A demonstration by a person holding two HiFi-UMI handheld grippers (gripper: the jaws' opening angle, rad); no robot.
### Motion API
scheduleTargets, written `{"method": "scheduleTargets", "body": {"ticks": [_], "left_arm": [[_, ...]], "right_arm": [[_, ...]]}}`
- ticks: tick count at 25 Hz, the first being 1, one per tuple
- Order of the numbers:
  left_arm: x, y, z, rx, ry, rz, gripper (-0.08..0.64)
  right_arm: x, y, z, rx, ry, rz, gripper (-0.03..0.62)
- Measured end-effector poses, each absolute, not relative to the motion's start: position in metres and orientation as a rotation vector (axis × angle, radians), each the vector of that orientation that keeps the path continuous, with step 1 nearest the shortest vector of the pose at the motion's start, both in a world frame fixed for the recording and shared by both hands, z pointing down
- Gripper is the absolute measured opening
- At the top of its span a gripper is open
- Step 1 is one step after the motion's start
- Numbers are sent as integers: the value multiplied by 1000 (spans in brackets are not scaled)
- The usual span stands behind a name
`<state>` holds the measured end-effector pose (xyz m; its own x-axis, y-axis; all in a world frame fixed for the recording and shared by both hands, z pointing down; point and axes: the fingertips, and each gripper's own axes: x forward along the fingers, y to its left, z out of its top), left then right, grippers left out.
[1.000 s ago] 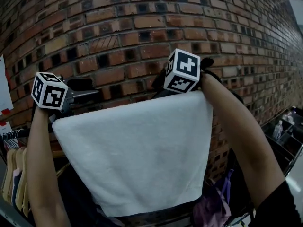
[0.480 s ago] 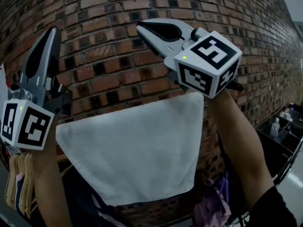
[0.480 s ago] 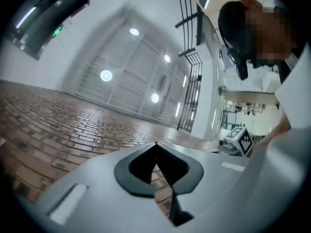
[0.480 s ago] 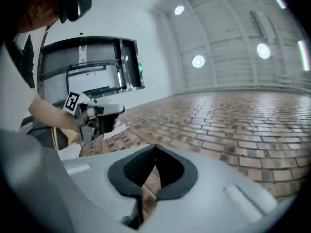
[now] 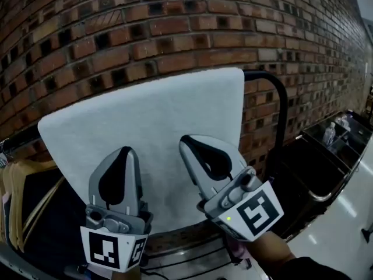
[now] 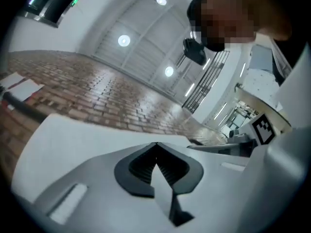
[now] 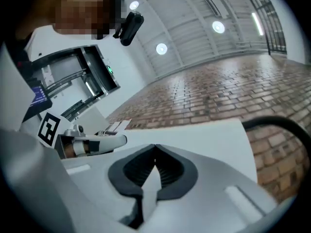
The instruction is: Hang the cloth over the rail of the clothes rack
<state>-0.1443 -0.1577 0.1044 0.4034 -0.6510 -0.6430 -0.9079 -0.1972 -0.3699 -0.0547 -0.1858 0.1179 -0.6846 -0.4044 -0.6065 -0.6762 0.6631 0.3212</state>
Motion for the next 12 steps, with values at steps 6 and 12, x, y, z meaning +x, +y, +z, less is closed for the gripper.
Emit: {"method": "scheduleTargets", "body": {"ticks": [6, 12], "left_arm": [[-138, -180, 250, -2190, 1580, 362, 8], [-127, -178, 303, -2238, 1640, 289, 8]], "right_arm": [[-74, -193, 253, -972, 2624, 447, 5], [-70, -197, 305, -1011, 2659, 294, 5]]}}
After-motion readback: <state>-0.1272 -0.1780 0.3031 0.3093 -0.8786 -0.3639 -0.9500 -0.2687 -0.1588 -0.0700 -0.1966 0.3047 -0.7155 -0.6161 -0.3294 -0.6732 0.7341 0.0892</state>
